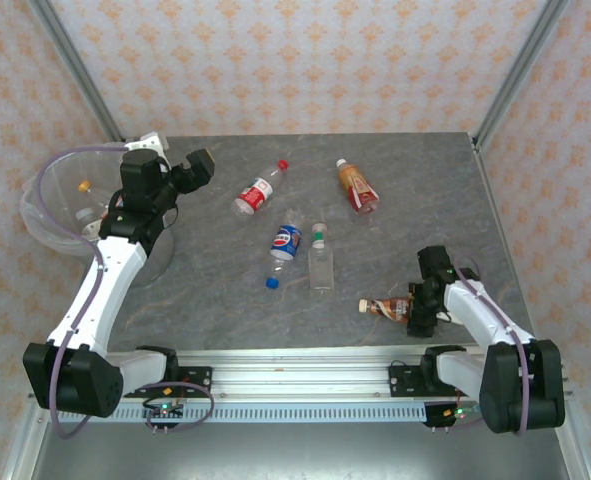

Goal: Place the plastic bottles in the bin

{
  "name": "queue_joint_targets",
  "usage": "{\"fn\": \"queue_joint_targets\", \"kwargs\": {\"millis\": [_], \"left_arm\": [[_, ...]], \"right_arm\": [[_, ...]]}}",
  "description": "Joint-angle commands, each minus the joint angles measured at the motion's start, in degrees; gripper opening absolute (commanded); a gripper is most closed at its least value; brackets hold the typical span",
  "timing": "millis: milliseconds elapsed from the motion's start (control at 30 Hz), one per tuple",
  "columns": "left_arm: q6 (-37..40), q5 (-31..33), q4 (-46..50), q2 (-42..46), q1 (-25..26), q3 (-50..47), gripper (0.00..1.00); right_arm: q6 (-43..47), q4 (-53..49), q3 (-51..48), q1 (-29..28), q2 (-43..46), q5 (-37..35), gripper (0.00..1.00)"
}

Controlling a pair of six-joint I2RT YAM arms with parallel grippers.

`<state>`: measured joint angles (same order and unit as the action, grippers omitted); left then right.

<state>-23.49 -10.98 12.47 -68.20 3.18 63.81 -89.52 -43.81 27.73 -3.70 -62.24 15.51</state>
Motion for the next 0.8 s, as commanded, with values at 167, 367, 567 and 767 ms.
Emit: {"fn": "queue_joint_targets", "kwargs": {"millis": [167, 367, 567, 767], "left_arm": [[0.1, -2.6, 0.2, -1.2, 0.1, 2.1, 1.00], [0.3, -2.6, 0.6, -1.6, 0.2, 2.3, 1.00], [0.5, -3.3, 0.7, -1.6, 0.1, 2.4, 1.00], [0.7, -4.9, 0.9, -2.3, 0.2, 3.0, 1.00]], "right_arm": [[0.9, 1.9, -1.9, 0.5, 4.0, -4.9, 0.56], [1.1, 3.3, -2.3, 0.5, 7.2, -6.5, 0.40], [6.9, 5.8, 0.1, 0.5, 8.8, -9.2, 0.21], [17.4, 12.1, 1.3, 0.5, 10.5, -10.6, 0.00]]}}
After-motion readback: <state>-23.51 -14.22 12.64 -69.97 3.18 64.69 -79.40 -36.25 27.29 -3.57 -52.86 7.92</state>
